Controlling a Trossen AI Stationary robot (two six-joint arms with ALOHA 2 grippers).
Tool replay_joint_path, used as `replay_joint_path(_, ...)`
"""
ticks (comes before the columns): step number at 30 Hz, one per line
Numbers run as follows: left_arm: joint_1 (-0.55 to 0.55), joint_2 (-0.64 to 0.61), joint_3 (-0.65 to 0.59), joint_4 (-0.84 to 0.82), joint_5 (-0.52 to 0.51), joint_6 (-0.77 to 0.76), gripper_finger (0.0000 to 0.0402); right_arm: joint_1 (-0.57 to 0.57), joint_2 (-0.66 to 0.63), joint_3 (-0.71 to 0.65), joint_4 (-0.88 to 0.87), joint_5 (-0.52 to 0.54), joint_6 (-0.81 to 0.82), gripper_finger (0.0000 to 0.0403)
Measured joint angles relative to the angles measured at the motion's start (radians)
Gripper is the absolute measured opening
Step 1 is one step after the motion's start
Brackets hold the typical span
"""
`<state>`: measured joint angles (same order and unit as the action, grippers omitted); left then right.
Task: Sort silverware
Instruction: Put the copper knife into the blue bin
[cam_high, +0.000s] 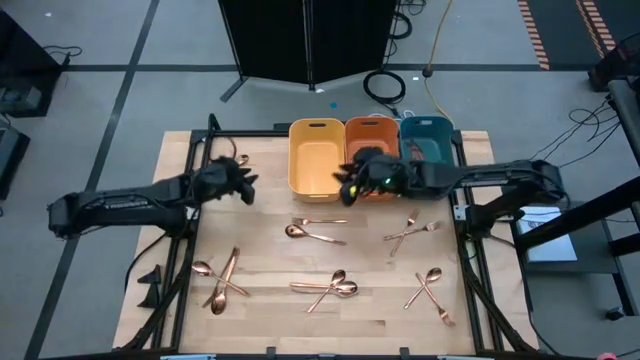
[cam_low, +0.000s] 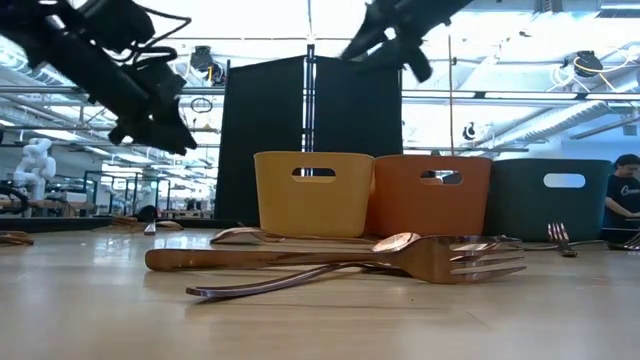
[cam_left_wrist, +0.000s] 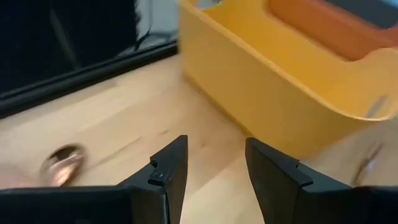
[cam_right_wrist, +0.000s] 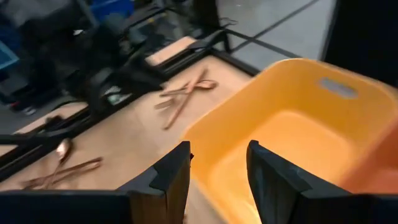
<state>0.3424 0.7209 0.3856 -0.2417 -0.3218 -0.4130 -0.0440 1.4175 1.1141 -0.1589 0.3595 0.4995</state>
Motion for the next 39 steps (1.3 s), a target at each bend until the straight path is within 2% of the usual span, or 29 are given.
replay_joint_path(2,0.066,0.007,0.057,-0.087,0.082,0.033,0.0157,0.029,0.049,0.0,0.051,0.0,0.0,0.0144)
replay_joint_path(6,0.133,0.044,0.196,-0.198,0.314,0.225,0.0157,0.072,0.148,0.003,0.124,-0.01,-0.016,0.0144)
replay_joint_path(8,0.132,0.076,0.262,-0.265,0.351,0.369,0.0157,0.086,0.188,0.012,0.157,-0.032,-0.019,0.0144)
replay_joint_path(14,0.111,0.188,0.358,-0.353,0.338,0.877,0.0157,0.139,0.279,0.039,0.188,-0.05,-0.094,0.0144)
replay_joint_path(17,0.111,0.261,0.359,-0.386,0.321,1.074,0.0157,0.161,0.314,0.039,0.195,-0.05,-0.119,0.0144)
replay_joint_path(19,0.115,0.322,0.359,-0.42,0.262,1.166,0.0157,0.162,0.323,0.039,0.192,-0.059,-0.143,0.0144)
replay_joint_path(22,0.139,0.411,0.359,-0.457,0.177,1.27,0.0157,0.159,0.322,0.039,0.172,-0.052,-0.142,0.0144)
replay_joint_path(27,0.196,0.526,0.359,-0.456,0.102,1.408,0.0157,0.161,0.321,0.039,0.193,-0.052,-0.146,0.0144)
replay_joint_path(35,0.286,0.598,0.358,-0.519,0.103,1.5,0.0157,0.174,0.321,0.039,0.121,-0.051,-0.15,0.0144)
replay_joint_path(39,0.323,0.64,0.358,-0.495,0.097,1.549,0.0157,0.178,0.321,0.039,0.101,-0.052,-0.162,0.0144)
